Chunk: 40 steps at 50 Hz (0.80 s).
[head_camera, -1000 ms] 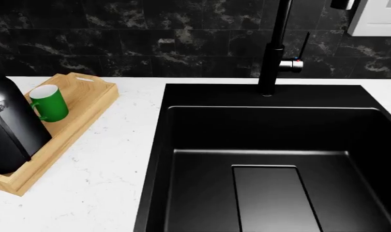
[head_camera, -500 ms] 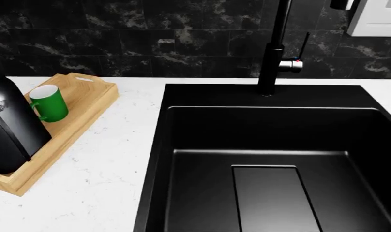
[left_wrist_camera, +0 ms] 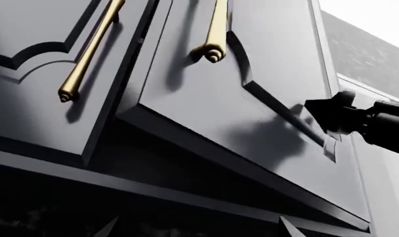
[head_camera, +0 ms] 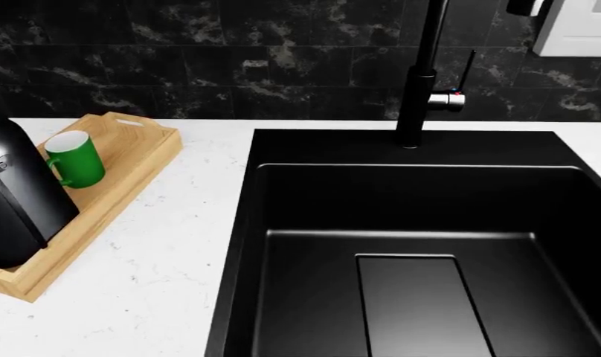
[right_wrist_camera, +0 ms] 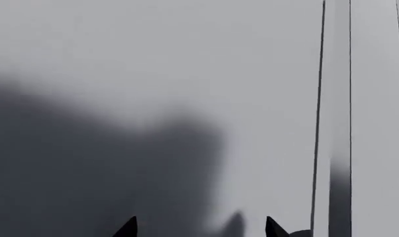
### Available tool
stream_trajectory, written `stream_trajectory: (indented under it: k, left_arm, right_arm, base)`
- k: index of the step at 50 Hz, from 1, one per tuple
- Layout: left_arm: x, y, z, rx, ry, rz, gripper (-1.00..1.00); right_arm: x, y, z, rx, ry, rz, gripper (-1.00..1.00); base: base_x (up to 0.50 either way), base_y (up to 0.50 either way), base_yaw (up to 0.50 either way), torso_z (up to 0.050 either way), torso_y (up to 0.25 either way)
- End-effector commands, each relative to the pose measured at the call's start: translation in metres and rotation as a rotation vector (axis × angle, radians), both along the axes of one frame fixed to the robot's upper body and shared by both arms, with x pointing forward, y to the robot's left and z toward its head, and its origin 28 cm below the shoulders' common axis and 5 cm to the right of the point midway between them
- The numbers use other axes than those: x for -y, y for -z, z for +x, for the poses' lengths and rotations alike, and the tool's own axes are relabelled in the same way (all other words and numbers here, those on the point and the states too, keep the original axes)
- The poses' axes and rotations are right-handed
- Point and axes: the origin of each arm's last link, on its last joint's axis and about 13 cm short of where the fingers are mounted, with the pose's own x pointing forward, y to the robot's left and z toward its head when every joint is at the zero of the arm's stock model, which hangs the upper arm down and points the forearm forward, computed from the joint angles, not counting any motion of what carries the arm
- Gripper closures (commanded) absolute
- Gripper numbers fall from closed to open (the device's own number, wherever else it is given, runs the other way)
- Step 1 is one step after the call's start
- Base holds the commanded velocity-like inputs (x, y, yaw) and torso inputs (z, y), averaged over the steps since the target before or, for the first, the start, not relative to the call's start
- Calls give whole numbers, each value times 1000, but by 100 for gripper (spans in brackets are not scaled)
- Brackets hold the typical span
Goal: Pick the kettle from the counter and place it on the tray. Then pick the mug from the cabinet and place it on the tray. Then close the cabinet doors.
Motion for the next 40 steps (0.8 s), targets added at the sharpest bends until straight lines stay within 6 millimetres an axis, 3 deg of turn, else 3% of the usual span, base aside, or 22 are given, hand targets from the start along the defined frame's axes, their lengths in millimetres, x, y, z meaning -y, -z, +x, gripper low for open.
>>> stream_trajectory:
  k: [1,11,40]
  left_arm:
    - [-1,2,1,-5,-2,-3,-100]
    - [-2,5,2,-11,-3,-6,-100]
    - [-6,11,4,-24,-12,-22,-100]
  right_arm:
    - [-42,47,39,-177,68,-421,-100]
    - [-45,67,62,-152,299,-574,-100]
    - [-47,97,98,-170,520,-745,-100]
  base:
    - [10,0,3,0,0]
    - [1,1,1,0,0]
    - [4,0,-1,0,0]
